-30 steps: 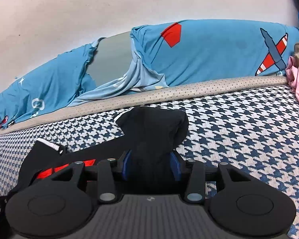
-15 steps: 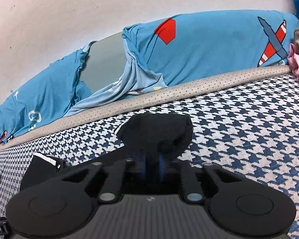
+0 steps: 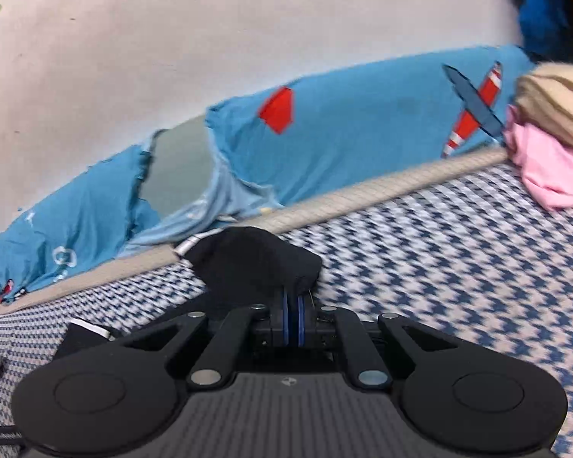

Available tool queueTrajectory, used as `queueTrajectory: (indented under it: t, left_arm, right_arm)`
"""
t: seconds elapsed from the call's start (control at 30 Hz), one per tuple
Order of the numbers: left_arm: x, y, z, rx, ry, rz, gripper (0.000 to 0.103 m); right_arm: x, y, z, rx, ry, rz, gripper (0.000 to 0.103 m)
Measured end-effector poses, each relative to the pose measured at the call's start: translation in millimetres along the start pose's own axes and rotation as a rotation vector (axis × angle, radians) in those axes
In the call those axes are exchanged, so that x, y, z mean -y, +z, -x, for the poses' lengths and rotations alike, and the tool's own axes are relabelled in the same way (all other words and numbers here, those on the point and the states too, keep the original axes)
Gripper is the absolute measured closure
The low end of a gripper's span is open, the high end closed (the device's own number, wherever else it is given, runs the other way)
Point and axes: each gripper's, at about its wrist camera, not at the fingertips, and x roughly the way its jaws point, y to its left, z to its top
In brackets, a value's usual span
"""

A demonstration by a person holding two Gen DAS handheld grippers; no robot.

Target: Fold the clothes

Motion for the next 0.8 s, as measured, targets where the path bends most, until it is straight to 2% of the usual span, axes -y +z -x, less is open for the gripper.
queueTrajectory:
  t: [0.27, 0.43, 0.6, 0.73, 0.8]
  left_arm:
    - [1, 0, -3, -0.008, 0.013, 0.005, 0.000]
    - [1, -1, -8, -0.027, 0.017, 0.007, 0.000]
    - [-1, -2, -9, -0.034, 0.014, 0.015, 0.000]
    - [0, -2, -8, -0.038, 0.010, 0.015, 0.000]
    - [0, -2, -8, -0.039, 0.007, 0.016, 0.000]
  right_arm:
    - [38, -14, -1, -0.171, -0.039, -0.078, 0.096]
    - [48, -19, 0, -0.251, -0.065, -0.049, 0.095]
    - [49, -8, 16, -0.237, -0.074, -0.052, 0.085]
    - [45, 7, 34, -0.163, -0.068, -0.037, 0.083]
    - [41, 13, 40, -0.118, -0.069, -0.034, 0.079]
